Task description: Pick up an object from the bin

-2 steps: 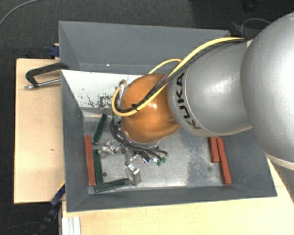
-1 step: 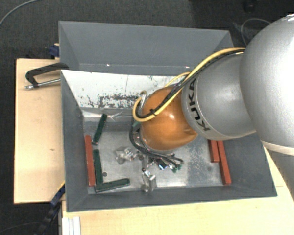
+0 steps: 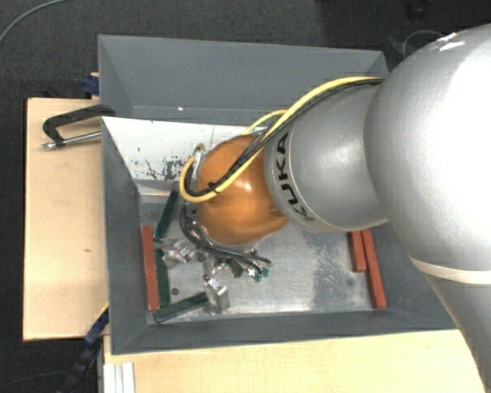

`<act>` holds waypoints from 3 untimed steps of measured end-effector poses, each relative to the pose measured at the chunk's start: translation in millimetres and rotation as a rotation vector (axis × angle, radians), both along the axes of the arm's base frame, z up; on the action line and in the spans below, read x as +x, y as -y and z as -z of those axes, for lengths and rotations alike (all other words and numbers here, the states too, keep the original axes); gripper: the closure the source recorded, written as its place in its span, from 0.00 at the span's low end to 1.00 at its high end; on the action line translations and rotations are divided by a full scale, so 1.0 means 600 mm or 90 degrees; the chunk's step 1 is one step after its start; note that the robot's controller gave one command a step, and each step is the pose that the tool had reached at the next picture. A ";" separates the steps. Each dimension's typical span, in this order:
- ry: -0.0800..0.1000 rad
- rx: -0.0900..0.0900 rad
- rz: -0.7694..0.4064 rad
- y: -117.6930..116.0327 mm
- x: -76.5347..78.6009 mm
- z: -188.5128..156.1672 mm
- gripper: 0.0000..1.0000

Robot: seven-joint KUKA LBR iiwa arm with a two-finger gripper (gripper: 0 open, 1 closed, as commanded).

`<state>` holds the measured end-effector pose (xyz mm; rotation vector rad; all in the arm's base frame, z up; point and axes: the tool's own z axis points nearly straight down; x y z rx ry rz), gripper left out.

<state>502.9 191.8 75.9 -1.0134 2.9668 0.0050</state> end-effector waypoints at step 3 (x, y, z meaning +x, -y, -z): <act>0.006 -0.001 -0.183 0.017 0.017 -0.282 1.00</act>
Offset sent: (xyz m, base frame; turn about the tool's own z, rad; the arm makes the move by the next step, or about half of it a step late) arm 0.0000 0.0000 0.0000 0.0000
